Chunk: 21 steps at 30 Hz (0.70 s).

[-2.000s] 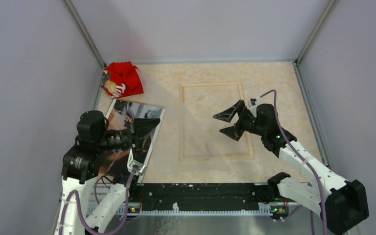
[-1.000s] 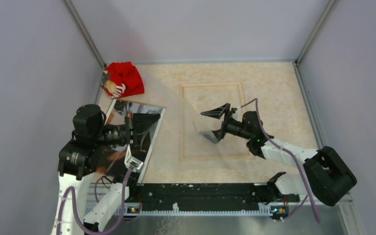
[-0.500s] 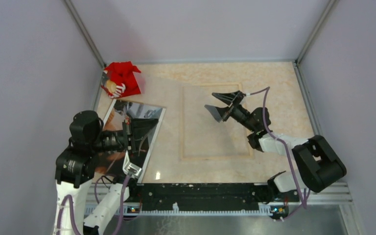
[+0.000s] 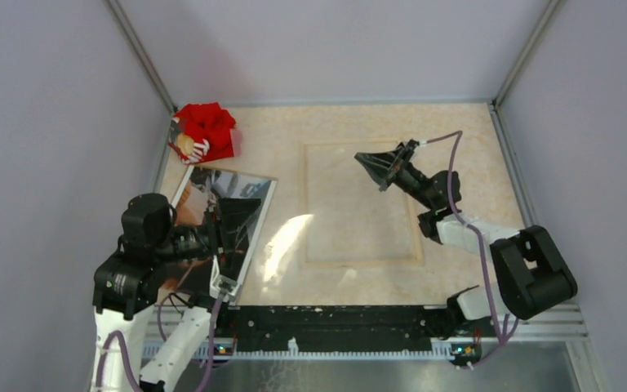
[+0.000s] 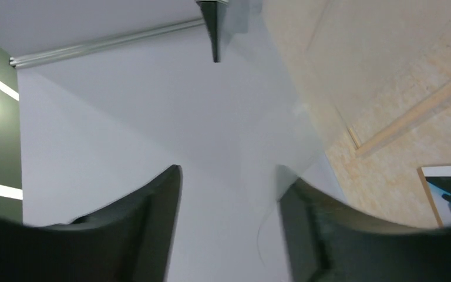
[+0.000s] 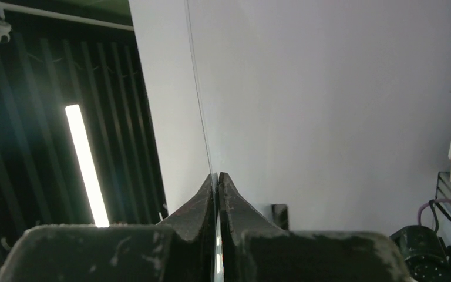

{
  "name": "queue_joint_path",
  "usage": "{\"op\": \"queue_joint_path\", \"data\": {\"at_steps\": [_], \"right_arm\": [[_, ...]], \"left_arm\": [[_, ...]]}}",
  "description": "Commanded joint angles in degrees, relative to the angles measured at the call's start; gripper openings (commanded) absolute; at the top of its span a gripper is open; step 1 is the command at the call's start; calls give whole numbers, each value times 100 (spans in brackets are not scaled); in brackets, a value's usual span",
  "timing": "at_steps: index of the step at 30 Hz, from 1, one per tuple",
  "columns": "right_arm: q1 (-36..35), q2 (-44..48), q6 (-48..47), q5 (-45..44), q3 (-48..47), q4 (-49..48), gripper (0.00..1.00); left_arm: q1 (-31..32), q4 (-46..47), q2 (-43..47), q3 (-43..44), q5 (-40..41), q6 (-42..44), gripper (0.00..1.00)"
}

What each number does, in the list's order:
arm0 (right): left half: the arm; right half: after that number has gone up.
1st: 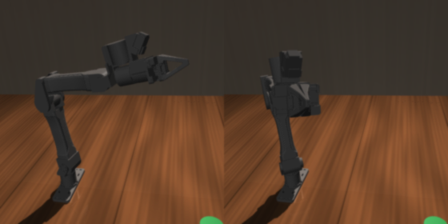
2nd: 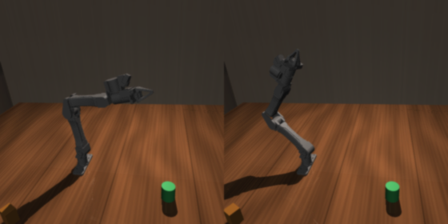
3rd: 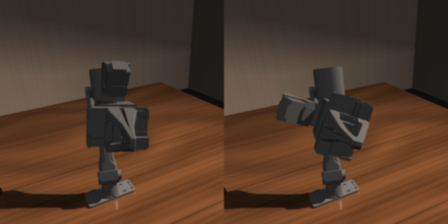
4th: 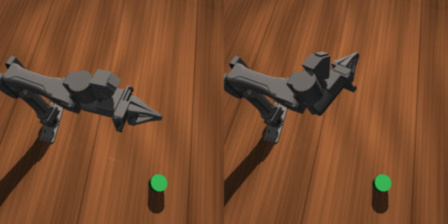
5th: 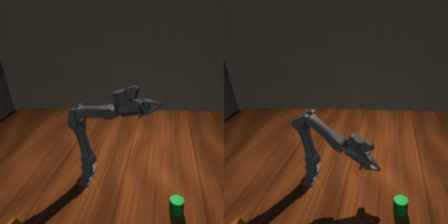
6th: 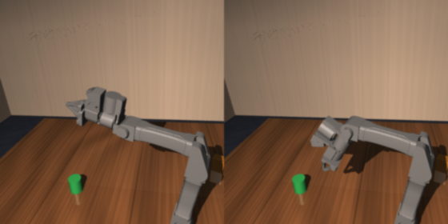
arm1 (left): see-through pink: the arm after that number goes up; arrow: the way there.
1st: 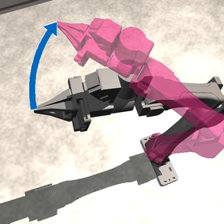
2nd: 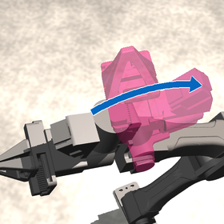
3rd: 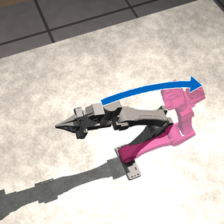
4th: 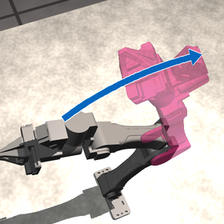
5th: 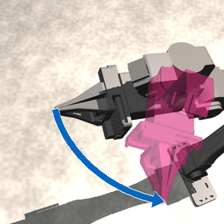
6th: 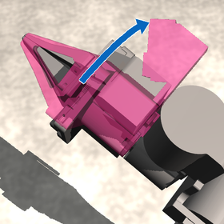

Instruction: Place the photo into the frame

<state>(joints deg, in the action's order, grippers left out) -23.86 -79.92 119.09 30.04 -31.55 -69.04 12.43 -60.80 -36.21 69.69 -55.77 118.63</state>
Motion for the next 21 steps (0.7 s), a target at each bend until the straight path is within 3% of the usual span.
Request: {"op": "queue_joint_path", "data": {"at_steps": [1, 2, 5, 8, 12, 15, 18, 21], "right_arm": [[632, 423, -865, 515, -499, 555, 0], [847, 524, -1329, 684, -606, 1137, 0], [1310, 776, -2859, 949, -1034, 3055, 0], [1400, 680, -3862, 955, -1268, 4068, 0], [1397, 350, -4797, 699, -1328, 4998, 0], [1404, 51, -5079, 582, -1313, 5256, 0], [1325, 70, -5053, 449, -1459, 5329, 0], [1156, 247, -5476, 85, -2117, 6190, 0]], "left_arm": [[-3, -245, 173, -388, 784, 2981, 93], [-3, -217, 221, -560, 1081, 2805, 98], [-3, -189, 335, -1075, 1909, 2088, 99], [-3, -582, 312, -1441, 2232, 1783, 99], [-3, -999, 439, -1920, 2261, 1378, 99], [-3, -762, 528, -2269, 2319, 687, 99], [-3, -224, 373, -2333, 2231, -917, 99], [-3, 180, -141, -2066, 2240, -2818, 99]]}}
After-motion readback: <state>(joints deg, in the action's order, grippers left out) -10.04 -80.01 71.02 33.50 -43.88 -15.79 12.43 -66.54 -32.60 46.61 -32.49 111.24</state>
